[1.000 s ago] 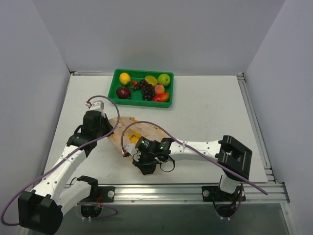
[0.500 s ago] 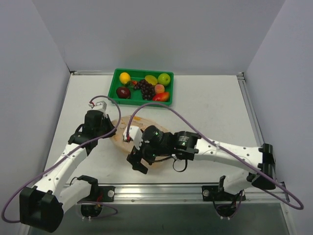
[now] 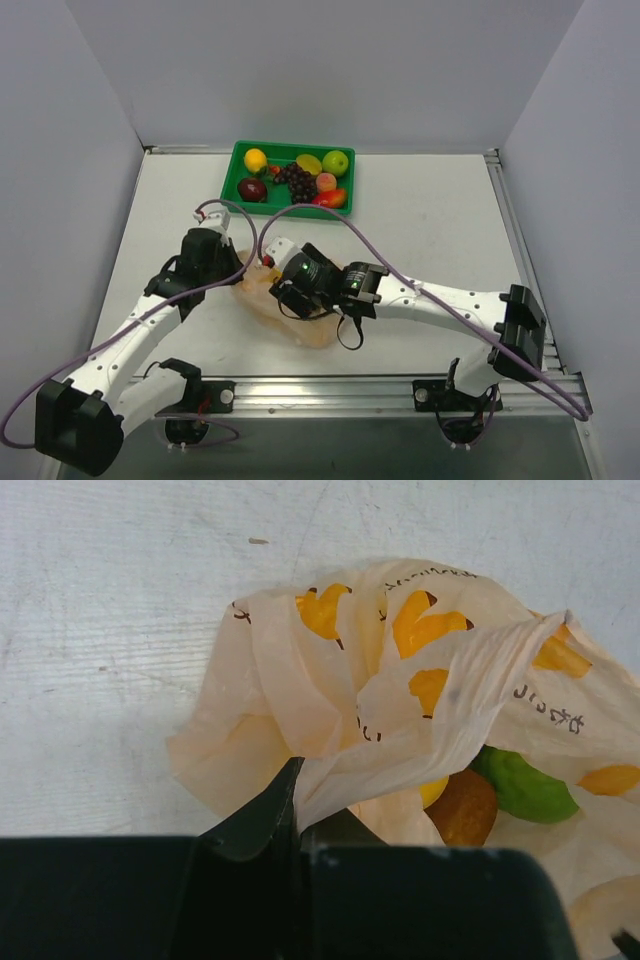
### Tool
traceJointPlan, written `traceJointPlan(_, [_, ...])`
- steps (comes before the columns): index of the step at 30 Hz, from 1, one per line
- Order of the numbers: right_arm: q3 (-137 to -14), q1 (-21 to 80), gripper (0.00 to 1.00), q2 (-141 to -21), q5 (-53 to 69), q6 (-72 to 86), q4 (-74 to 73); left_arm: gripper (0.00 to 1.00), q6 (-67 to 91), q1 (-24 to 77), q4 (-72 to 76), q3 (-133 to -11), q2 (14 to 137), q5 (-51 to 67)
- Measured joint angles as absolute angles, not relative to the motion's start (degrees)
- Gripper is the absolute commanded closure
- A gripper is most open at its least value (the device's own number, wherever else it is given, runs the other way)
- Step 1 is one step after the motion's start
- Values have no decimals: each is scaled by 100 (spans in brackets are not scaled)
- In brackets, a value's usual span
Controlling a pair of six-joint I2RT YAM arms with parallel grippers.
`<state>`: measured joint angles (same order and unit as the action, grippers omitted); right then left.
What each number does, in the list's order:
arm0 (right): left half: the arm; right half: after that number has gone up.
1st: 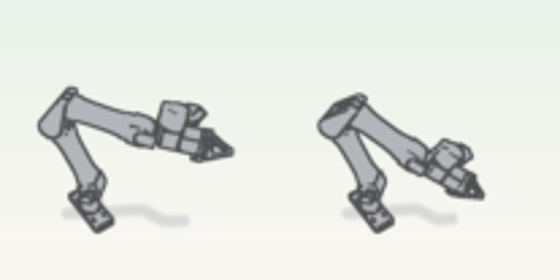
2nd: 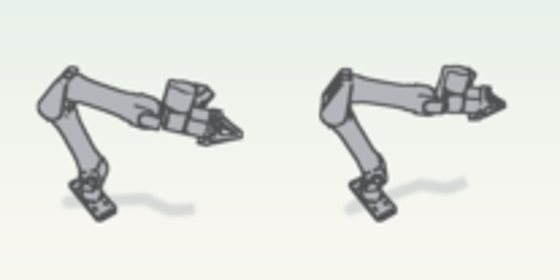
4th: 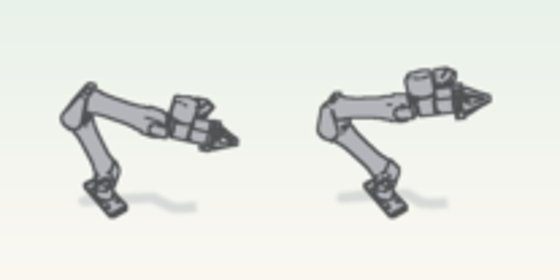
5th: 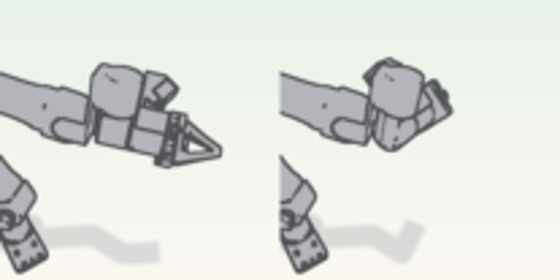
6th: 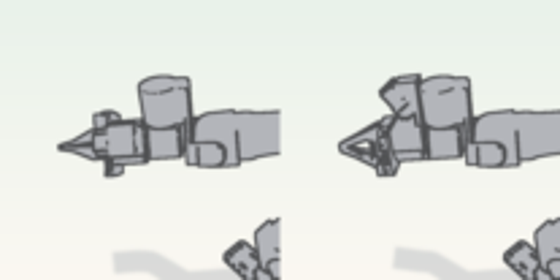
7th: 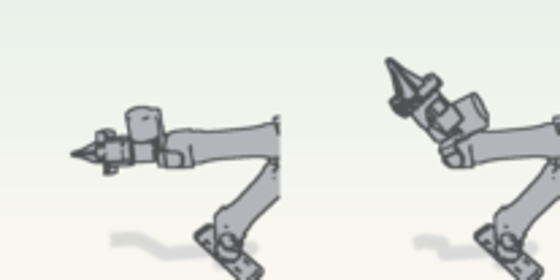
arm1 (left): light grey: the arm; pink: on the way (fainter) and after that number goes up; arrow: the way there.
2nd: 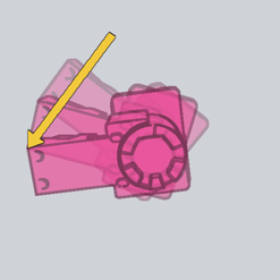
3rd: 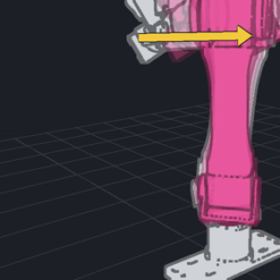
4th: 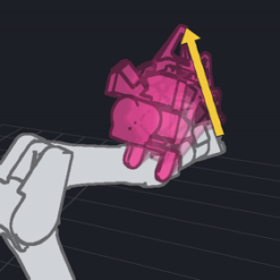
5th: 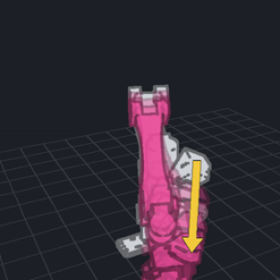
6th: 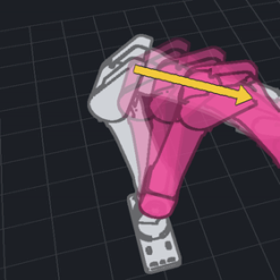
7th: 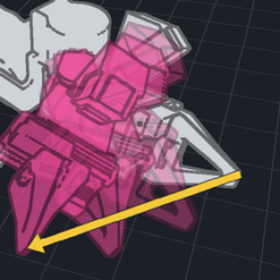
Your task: Untie the knot of the plastic bag and take out the fruit
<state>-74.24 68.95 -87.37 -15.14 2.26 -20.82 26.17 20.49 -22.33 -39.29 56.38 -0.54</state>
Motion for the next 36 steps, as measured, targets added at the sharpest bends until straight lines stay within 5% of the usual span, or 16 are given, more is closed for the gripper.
traceJointPlan(1, [-7212,6834,53,-8796,-1702,296,-2091,90,2620,2134,-2255,-3929,5623,-104])
traceJointPlan(3, [-6707,6676,71,-8816,-2003,484,-2036,90,2659,2292,-2292,-3889,5533,-169])
traceJointPlan(7, [-5325,6047,89,-8357,-2084,1083,-1544,90,2882,2458,-2340,-3531,5063,-301])
traceJointPlan(16, [-3411,4128,89,-7384,-47,2368,598,89,3393,2585,-2329,-3107,5072,-425])
traceJointPlan(20, [-3389,3966,86,-7616,519,2554,987,64,3411,2585,-2300,-3153,5371,-714])
traceJointPlan(21, [-3391,3962,86,-7640,620,2558,1017,49,3395,2589,-2309,-3208,5446,-760])
traceJointPlan(25, [-3474,4018,85,-7625,799,2550,996,18,3336,2823,-2390,-3686,5492,-895])
traceJointPlan(29, [-3607,4091,85,-7452,760,2569,969,4,3461,3293,-2453,-4219,5212,-1122])
traceJointPlan(36, [-3723,4539,85,-7328,237,2770,987,3,4296,4539,-3173,-4646,4746,-2488])
